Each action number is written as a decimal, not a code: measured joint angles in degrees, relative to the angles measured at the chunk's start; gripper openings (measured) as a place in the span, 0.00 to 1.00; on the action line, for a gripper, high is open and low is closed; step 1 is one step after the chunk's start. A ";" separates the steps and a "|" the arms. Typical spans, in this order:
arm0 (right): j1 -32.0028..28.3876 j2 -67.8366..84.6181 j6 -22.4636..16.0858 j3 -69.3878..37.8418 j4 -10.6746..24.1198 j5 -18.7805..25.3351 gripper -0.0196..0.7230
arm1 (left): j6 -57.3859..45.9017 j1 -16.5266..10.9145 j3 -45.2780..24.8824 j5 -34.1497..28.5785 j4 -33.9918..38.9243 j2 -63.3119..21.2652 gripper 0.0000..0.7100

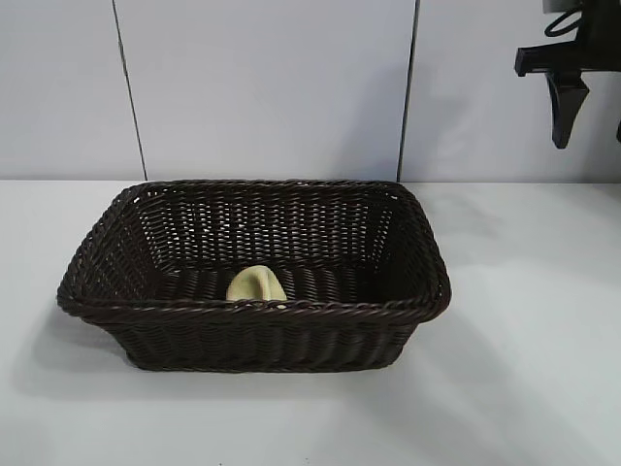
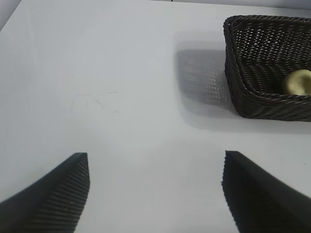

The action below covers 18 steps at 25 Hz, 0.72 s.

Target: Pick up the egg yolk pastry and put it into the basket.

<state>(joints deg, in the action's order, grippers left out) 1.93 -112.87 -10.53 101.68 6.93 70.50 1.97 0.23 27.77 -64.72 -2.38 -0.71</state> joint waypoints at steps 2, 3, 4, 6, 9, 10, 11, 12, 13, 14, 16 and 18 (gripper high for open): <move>0.05 1.31 0.74 -1.71 -0.69 0.00 0.63 | 0.00 0.00 0.00 0.00 0.00 0.00 0.78; 0.10 2.19 1.36 -3.02 -1.06 0.00 0.63 | 0.00 0.00 0.00 0.00 0.00 0.00 0.78; 0.10 3.02 1.63 -4.33 -1.20 0.00 0.63 | 0.00 0.00 0.00 0.00 0.00 0.00 0.78; 0.10 5.55 2.20 -7.79 -1.39 0.00 0.63 | 0.00 0.00 0.00 0.00 0.00 0.00 0.78; 0.10 10.29 2.96 -14.55 -1.45 0.00 0.63 | 0.00 0.00 0.00 0.00 0.00 0.00 0.78; 0.10 11.92 3.10 -16.62 -1.63 0.00 0.63 | 0.00 0.00 0.00 0.00 0.00 0.00 0.78; 0.10 13.95 3.10 -19.12 -1.81 0.00 0.63 | 0.00 0.00 0.00 0.00 0.00 0.00 0.78; 0.10 16.15 3.10 -21.66 -1.95 0.00 0.63 | 0.00 0.00 0.00 0.00 0.00 0.00 0.78; 0.10 18.34 3.10 -24.22 -2.00 -0.05 0.63 | 0.00 0.00 0.00 0.00 0.00 0.00 0.78; 0.10 20.23 3.25 -26.36 -2.05 -0.05 0.63 | 0.00 0.00 0.00 0.00 0.00 0.00 0.78; 0.10 24.42 3.74 -31.06 -2.12 -0.05 0.63 | 0.00 0.00 0.00 0.00 0.00 0.00 0.78; 0.10 29.22 4.43 -36.11 -2.26 -0.11 0.63 | 0.00 0.00 0.00 0.00 0.00 0.00 0.78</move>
<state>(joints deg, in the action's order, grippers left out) 2.02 -83.65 -6.10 65.57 4.67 70.39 1.97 0.23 27.77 -64.72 -2.38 -0.71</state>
